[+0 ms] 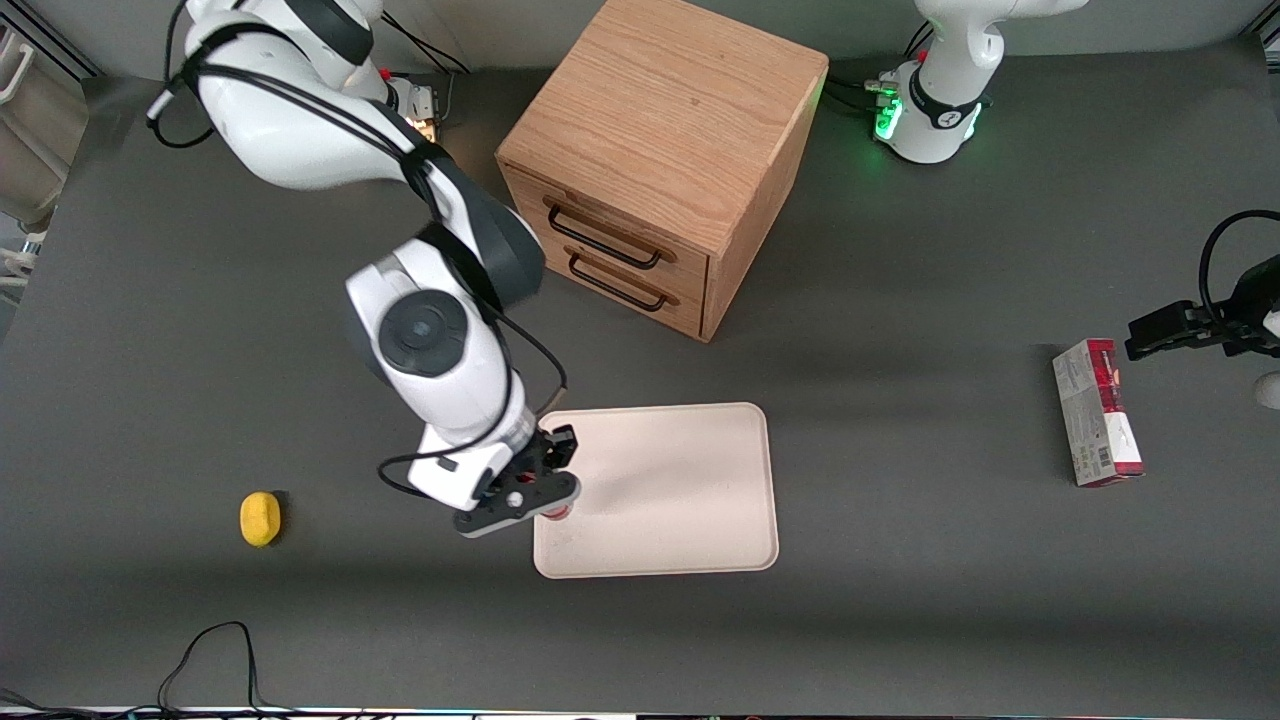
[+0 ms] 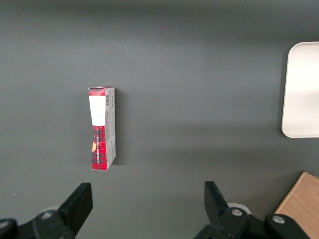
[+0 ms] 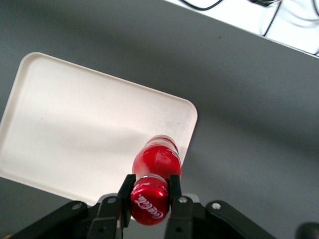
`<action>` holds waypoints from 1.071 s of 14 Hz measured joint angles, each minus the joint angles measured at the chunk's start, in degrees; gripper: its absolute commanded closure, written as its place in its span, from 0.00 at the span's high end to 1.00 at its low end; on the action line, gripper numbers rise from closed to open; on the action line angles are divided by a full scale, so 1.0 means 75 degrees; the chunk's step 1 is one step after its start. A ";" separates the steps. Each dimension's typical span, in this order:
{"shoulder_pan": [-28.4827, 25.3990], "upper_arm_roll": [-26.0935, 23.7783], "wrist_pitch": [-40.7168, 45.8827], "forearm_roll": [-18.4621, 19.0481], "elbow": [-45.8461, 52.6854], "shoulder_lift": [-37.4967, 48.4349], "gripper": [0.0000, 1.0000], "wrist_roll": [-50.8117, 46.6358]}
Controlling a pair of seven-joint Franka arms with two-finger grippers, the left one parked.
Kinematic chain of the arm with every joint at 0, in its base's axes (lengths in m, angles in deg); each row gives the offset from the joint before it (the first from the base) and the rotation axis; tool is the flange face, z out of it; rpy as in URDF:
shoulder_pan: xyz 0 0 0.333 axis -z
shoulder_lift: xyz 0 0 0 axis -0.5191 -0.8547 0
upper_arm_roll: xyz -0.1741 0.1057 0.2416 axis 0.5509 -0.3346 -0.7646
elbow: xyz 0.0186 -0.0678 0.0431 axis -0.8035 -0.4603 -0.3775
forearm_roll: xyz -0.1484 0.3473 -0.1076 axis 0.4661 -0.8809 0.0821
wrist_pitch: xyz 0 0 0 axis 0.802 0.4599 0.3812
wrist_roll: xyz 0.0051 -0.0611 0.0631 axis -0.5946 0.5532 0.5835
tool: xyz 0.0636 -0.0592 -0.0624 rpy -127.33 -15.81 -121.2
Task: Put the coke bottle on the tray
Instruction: 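Carry the held red bottle over the white tray, then lower the bottle onto the tray and open the right gripper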
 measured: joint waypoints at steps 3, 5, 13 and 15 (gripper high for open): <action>-0.0090 0.0000 -0.0322 0.0099 -0.0003 -0.0324 0.00 0.0000; -0.0092 0.0000 -0.0386 0.0290 -0.0004 -0.0426 0.00 0.0016; -0.0010 0.0050 -0.0949 0.0363 -0.0103 -0.0740 0.35 0.0031; 0.0026 0.0055 -0.1106 0.0364 -0.0103 -0.0839 1.00 0.0030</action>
